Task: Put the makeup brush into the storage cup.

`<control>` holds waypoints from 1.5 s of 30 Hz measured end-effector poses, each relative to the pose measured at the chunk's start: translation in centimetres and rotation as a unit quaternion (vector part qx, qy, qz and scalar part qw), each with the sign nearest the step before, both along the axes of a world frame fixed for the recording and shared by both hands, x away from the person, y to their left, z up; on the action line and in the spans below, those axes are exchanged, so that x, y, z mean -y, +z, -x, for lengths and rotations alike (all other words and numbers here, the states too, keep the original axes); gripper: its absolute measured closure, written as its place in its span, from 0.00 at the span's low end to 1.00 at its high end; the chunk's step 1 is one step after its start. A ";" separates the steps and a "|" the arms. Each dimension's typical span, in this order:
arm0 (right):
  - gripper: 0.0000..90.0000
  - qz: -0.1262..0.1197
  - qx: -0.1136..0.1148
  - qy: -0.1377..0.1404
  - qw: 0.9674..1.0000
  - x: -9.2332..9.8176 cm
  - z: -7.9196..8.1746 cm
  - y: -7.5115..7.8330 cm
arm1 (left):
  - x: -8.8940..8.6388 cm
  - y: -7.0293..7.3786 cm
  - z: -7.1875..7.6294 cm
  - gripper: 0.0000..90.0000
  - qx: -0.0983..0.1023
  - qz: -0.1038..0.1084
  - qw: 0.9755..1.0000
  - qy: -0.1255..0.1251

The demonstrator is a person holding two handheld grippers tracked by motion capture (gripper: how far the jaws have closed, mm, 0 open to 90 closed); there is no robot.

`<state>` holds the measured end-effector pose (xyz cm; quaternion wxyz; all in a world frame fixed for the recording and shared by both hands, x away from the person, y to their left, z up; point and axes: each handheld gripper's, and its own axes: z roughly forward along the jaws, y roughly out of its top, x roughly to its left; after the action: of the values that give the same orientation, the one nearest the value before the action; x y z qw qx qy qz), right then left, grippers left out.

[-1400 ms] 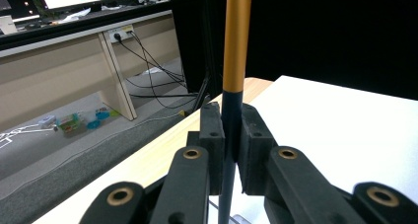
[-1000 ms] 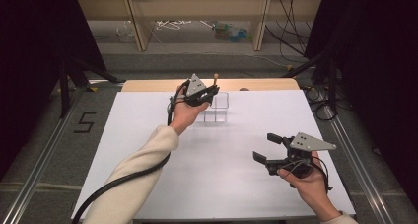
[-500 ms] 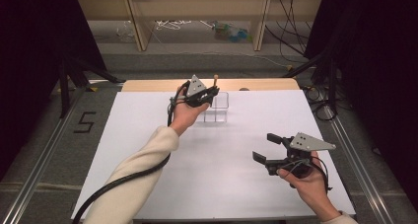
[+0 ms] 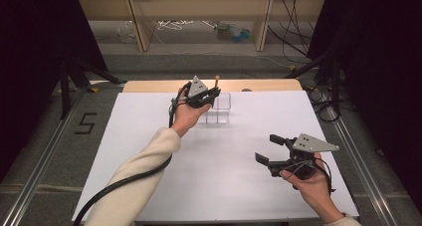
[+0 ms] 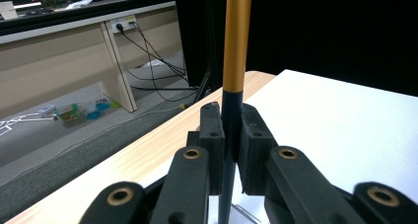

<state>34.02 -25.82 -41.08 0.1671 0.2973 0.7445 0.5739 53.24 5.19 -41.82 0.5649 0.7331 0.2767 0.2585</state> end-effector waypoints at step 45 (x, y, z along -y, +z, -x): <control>0.18 -0.009 -0.007 -0.006 1.000 0.1 0.0 0.1 | -3.9 0.9 4.1 0.25 -0.045 0.011 0.999 0.000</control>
<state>34.01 -25.93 -41.01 0.1622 0.3072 0.7386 0.5777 49.11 9.12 -40.97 0.5598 0.7379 0.3045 0.2222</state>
